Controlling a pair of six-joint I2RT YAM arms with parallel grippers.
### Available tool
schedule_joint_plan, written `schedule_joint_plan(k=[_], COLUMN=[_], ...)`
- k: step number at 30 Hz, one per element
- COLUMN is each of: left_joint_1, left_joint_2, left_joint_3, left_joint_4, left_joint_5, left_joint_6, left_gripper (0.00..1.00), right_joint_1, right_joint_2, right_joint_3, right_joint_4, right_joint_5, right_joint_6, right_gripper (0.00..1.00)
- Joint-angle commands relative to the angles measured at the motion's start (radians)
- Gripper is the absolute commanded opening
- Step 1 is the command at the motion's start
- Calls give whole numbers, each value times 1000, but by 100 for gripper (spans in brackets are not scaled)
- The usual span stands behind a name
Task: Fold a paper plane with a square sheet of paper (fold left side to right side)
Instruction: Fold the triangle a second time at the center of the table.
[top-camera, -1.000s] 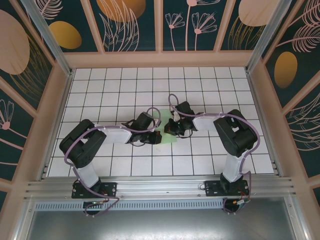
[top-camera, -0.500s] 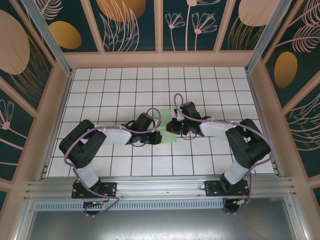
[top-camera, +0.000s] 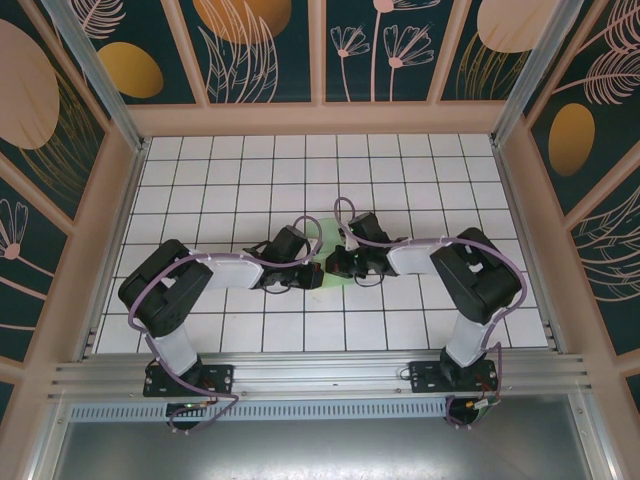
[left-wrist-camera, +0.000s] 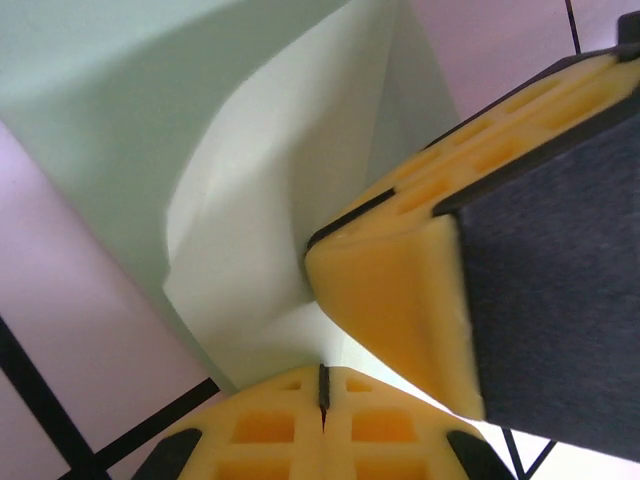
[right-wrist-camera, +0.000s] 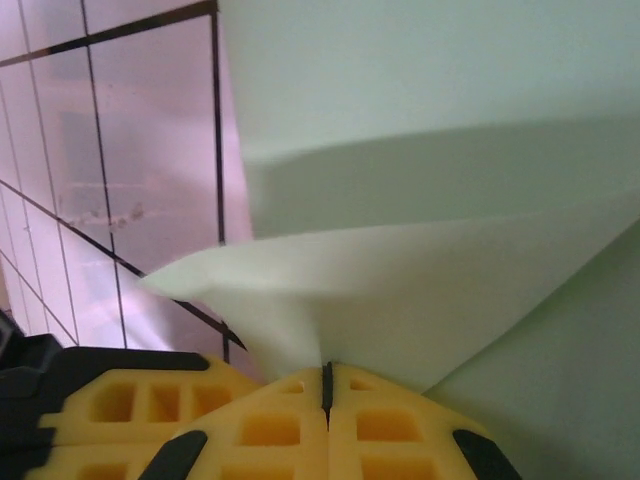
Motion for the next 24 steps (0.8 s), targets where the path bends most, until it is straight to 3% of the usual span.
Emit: schedule_joint_plan(k=[1,8,24], left_joint_1=[-3,-3,-3], left_joint_2=[48,47,53], left_joint_3=[-31,-53,-96], left_joint_4=[-107,-103,-82], left_joint_5=[-101,-105,-106], left_joint_6=[27,25,23], left_gripper=[0,0,0], right_joint_1=[8,-19,-130], right_joint_2=[18,25,63], right_joint_3=[10,10,71], right_joint_4=[-3,-57,-84], right_joint_5=[34,100,101], right_joint_6=[-22,-72,-136], right_gripper=[0,0,0])
